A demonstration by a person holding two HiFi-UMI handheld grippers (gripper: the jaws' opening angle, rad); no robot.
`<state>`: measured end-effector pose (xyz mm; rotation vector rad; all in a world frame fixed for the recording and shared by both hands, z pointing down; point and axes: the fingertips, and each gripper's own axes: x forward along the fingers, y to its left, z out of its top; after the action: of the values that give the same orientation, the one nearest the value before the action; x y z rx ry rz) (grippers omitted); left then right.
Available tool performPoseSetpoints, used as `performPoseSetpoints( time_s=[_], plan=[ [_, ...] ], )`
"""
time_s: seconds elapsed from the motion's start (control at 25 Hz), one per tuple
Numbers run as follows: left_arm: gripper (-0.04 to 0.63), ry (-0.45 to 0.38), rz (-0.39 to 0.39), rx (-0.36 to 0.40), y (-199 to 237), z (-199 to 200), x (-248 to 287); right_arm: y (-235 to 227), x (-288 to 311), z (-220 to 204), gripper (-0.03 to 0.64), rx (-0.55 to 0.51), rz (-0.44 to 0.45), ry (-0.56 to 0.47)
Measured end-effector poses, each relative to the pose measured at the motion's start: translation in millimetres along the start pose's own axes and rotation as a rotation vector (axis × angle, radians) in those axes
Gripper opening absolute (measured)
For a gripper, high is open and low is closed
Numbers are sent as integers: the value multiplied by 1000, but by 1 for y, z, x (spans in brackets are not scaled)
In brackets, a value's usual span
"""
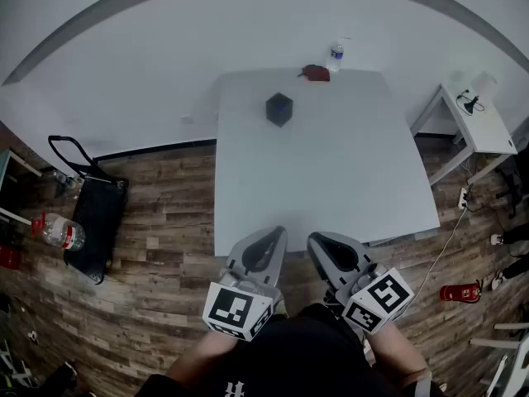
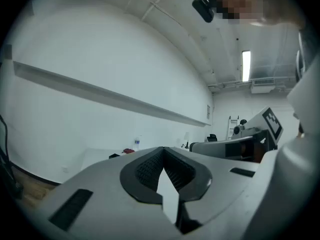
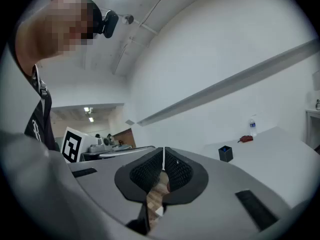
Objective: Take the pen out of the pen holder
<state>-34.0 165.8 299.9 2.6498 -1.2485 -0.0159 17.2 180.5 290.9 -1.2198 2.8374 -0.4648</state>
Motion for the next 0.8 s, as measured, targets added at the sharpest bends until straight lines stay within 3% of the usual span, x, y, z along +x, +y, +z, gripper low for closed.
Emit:
performPoseSetpoints(
  time_s=[0.4, 0.8],
  plan=[
    [8, 16, 4, -9, 31, -2, 38, -42, 47, 6, 17, -1, 4, 11],
    [8, 12, 63, -12, 81, 6, 120, -132, 121, 23, 17, -7, 44, 48]
  ],
)
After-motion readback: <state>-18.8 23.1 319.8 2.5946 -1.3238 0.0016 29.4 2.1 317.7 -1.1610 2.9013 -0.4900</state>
